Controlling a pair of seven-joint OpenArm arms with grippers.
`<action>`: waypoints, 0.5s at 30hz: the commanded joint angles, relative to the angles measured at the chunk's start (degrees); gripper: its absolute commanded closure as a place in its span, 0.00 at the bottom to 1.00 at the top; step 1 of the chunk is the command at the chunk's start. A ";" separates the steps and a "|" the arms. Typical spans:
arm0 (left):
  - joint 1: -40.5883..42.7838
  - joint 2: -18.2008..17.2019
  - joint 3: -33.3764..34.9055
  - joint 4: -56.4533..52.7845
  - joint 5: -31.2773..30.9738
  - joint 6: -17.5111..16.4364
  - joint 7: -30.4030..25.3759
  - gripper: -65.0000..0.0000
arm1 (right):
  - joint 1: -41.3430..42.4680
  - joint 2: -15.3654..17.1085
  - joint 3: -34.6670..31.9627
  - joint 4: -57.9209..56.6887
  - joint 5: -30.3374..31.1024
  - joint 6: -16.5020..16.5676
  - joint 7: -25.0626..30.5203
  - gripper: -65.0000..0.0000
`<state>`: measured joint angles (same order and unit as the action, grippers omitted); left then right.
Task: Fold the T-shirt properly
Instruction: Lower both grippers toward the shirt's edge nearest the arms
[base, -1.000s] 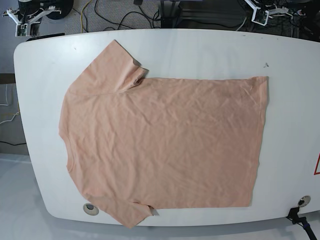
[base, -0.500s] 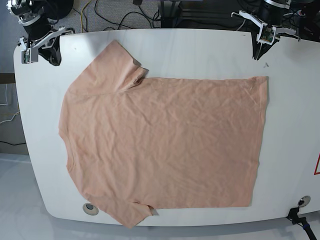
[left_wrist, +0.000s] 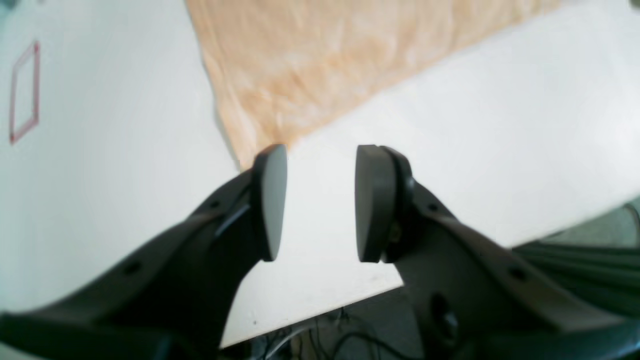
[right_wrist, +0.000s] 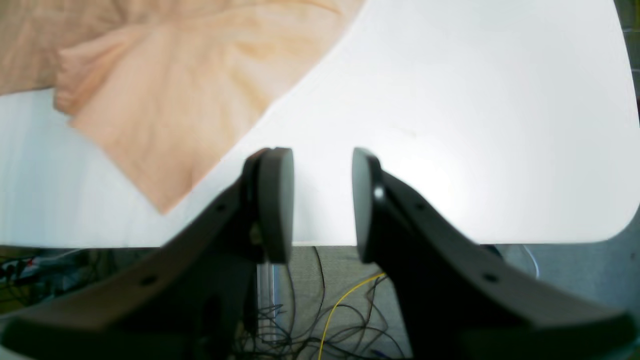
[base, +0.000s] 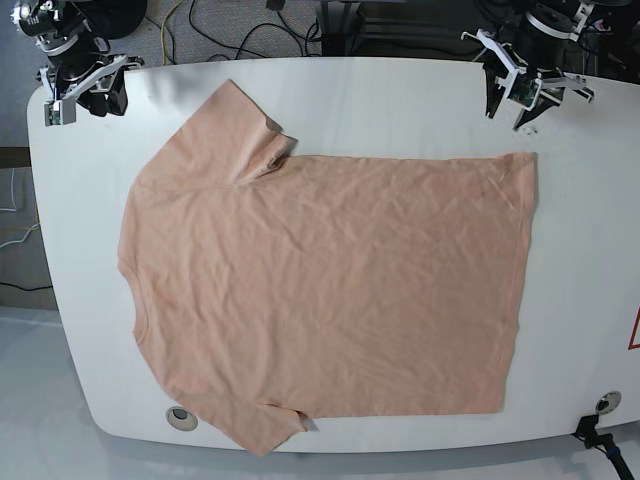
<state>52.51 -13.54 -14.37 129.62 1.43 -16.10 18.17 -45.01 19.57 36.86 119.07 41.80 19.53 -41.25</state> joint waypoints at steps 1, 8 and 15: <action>0.28 -0.19 -0.66 2.06 -0.11 1.20 -0.90 0.66 | -0.39 0.47 0.91 0.13 0.63 0.31 -0.02 0.67; -1.57 0.01 -0.56 2.71 -0.16 1.36 0.31 0.67 | -0.38 0.24 1.22 0.44 0.38 0.22 -0.33 0.65; -1.73 0.31 -1.70 2.93 -0.01 1.52 -0.20 0.65 | 0.85 0.16 -1.79 -0.36 0.18 0.20 -0.89 0.66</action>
<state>50.48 -12.93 -15.79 131.52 1.48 -15.05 19.70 -44.34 19.20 36.18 118.39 41.85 19.59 -42.81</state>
